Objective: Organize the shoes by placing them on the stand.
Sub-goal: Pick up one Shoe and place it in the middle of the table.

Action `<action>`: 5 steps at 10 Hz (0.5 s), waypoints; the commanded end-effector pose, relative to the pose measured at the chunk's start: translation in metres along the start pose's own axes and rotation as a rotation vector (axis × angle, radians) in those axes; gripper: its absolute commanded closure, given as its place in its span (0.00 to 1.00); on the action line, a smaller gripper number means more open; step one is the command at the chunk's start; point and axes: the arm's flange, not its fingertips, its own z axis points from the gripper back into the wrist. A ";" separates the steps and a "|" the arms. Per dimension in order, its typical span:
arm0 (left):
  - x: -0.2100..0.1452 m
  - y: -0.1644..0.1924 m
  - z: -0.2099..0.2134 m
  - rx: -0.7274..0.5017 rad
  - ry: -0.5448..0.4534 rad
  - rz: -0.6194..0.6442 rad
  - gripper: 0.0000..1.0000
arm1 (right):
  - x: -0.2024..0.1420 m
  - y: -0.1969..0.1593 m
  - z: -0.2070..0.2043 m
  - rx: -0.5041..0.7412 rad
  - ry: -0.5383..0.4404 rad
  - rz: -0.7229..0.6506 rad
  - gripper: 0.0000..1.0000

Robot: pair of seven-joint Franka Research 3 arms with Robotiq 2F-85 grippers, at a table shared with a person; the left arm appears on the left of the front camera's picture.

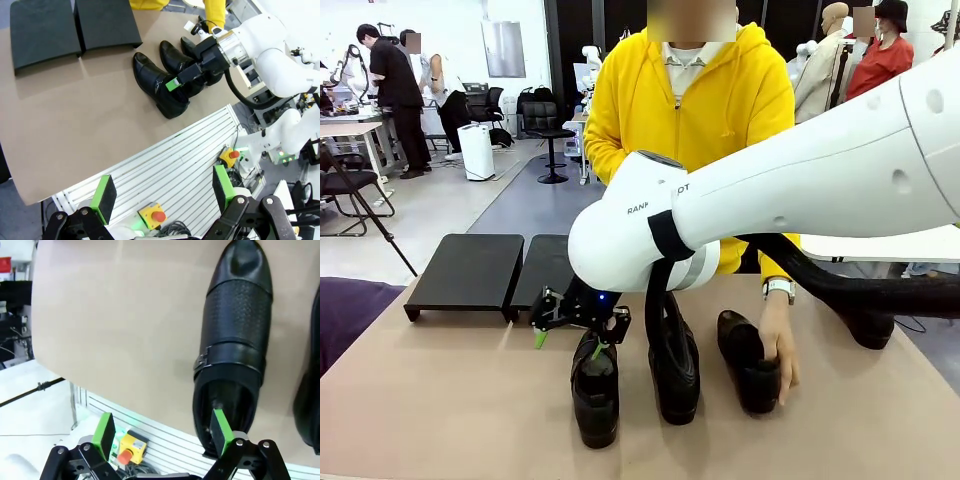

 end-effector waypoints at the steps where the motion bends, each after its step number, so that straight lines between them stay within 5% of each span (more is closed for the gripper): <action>1: 0.000 0.001 0.000 -0.019 -0.004 -0.013 0.00 | 0.004 -0.019 0.018 -0.034 -0.029 -0.015 0.00; 5: 0.000 0.001 0.000 -0.019 -0.004 -0.013 0.00 | 0.001 -0.029 0.029 -0.038 -0.043 -0.041 0.00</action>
